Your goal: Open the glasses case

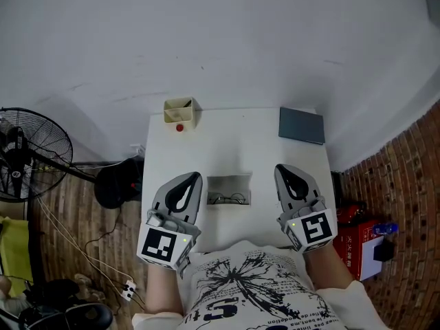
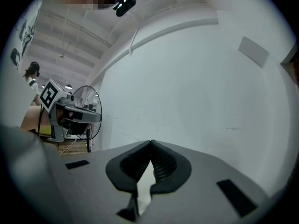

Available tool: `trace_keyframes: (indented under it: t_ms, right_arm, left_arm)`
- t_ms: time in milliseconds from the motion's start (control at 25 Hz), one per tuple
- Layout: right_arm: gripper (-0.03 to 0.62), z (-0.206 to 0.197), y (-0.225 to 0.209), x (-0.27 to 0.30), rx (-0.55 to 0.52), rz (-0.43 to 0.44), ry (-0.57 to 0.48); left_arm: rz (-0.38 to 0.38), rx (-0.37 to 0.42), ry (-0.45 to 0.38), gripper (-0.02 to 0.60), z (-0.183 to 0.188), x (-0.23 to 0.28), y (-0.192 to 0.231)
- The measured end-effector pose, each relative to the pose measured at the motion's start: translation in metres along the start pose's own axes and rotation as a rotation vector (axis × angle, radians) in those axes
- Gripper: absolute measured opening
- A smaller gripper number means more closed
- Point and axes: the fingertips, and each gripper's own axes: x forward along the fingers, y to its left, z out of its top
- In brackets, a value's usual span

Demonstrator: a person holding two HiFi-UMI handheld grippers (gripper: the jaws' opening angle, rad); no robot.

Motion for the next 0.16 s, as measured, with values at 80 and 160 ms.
trace_keyframes:
  t_ms: [80, 160]
  right_arm:
    - [0.012, -0.0012, -0.0013, 0.0009, 0.006, -0.001, 0.0]
    - [0.012, -0.0028, -0.0026, 0.0017, 0.011, -0.002, 0.0]
  left_arm:
    - [0.002, 0.002, -0.003, 0.014, -0.0013, 0.0028, -0.0003]
    - [0.009, 0.005, -0.001, 0.014, -0.0033, 0.0058, 0.0002]
